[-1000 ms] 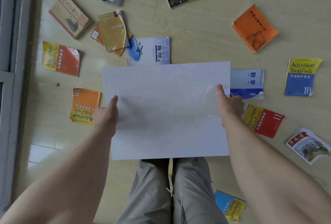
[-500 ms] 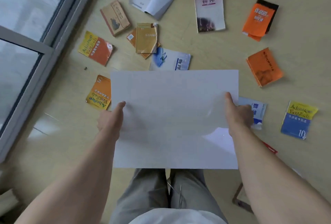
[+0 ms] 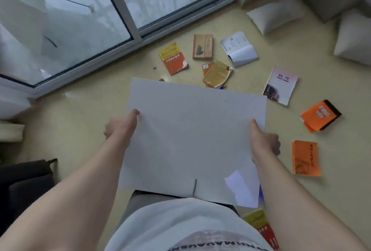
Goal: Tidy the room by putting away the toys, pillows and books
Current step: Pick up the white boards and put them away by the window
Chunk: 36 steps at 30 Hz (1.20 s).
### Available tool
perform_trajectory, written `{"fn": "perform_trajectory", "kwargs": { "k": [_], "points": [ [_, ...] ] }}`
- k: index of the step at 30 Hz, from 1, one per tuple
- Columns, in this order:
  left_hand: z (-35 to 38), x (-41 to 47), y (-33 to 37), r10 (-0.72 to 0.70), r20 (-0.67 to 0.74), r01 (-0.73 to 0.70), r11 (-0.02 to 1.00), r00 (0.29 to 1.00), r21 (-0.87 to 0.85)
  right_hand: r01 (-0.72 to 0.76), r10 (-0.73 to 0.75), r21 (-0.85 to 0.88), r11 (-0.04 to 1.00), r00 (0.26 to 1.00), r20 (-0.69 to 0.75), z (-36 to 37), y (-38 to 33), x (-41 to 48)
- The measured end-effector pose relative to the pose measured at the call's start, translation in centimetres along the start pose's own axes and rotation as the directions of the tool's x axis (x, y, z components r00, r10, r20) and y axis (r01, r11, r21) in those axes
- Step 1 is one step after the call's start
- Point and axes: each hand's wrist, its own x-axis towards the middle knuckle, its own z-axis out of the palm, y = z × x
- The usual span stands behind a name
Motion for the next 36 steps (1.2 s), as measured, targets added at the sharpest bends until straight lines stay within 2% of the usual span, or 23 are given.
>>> {"fn": "perform_trajectory", "kwargs": {
  "k": [6,16,25,36],
  "points": [
    [-6.9,1.5,-6.4,-0.177,-0.055,0.164,0.967,0.983,-0.195,0.275,-0.260,-0.135,0.952,0.958,0.116,2.6,-5.4,-7.0],
    [-17.1,8.2,-17.0,-0.399,-0.036,0.352,0.845,0.916,-0.403,0.536,-0.454,-0.253,0.805,0.832,0.317,14.0,-11.6,-21.6],
    [-27.6,17.7,-25.3,-0.495,-0.070,0.411,0.785,0.866,-0.463,0.592,-0.455,-0.289,0.752,0.784,0.421,27.0,-11.7,-36.0],
    [-37.3,29.4,-26.5,-0.537,-0.081,0.439,0.760,0.840,-0.480,0.593,-0.428,-0.282,0.754,0.769,0.474,39.6,-15.4,-46.3]
  ]
}}
